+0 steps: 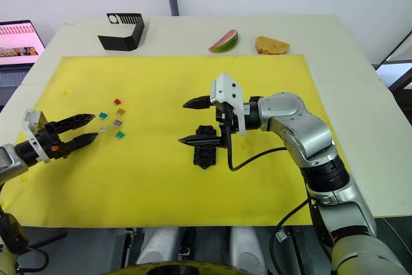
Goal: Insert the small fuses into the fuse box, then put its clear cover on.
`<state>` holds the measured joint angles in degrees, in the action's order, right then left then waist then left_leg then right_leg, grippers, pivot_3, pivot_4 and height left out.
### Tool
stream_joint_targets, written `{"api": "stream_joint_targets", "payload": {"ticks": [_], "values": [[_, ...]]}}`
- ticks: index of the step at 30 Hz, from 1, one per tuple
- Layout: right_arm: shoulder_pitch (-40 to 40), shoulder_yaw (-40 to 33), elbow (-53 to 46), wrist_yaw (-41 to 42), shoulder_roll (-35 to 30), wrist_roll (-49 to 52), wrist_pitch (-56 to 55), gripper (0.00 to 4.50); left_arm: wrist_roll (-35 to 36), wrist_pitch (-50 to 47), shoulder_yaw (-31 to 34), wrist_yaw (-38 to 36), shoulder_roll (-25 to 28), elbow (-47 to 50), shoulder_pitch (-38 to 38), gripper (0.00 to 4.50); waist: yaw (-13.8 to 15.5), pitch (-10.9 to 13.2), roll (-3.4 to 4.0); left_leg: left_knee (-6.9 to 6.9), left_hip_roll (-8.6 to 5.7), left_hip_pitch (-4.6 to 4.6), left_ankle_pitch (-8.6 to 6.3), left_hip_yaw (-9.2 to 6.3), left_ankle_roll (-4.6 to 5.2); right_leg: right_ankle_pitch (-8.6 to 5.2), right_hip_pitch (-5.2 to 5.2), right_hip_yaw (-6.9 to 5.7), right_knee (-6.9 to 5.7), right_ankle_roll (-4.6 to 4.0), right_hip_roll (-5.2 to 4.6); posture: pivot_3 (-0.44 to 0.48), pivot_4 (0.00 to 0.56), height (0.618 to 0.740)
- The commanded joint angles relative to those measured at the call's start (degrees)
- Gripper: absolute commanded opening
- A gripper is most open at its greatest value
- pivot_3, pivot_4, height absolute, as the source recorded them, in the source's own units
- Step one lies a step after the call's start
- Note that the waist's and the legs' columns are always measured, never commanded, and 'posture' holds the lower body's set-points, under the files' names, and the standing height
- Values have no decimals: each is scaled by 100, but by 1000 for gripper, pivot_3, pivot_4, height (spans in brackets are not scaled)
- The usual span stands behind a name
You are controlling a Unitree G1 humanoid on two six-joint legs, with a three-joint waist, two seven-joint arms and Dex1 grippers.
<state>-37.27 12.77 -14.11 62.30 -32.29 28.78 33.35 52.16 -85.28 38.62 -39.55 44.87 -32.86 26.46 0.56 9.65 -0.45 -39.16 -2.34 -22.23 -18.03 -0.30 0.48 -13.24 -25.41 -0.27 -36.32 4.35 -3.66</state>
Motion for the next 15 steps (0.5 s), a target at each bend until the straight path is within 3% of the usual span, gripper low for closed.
{"api": "stream_joint_targets", "payload": {"ticks": [1, 15], "values": [[-70, -133, -107, 20, -38, 2, -70, 4448, -80, 112, -74, -3, -31, -19, 71, 4500, 6, 0, 0, 0, 0, 0, 0, 0, 0, 0, 0, 0, -1, 0, 0, 0, 150, 740], [-142, -182, -13, 21, -92, -43, -62, 4448, -234, 148, -437, -152, -189, -5, 198, 4500, 21, -3, -1, -1, -5, 0, 1, -4, 0, 0, 2, 0, -1, 0, -2, 0, 150, 740]]}}
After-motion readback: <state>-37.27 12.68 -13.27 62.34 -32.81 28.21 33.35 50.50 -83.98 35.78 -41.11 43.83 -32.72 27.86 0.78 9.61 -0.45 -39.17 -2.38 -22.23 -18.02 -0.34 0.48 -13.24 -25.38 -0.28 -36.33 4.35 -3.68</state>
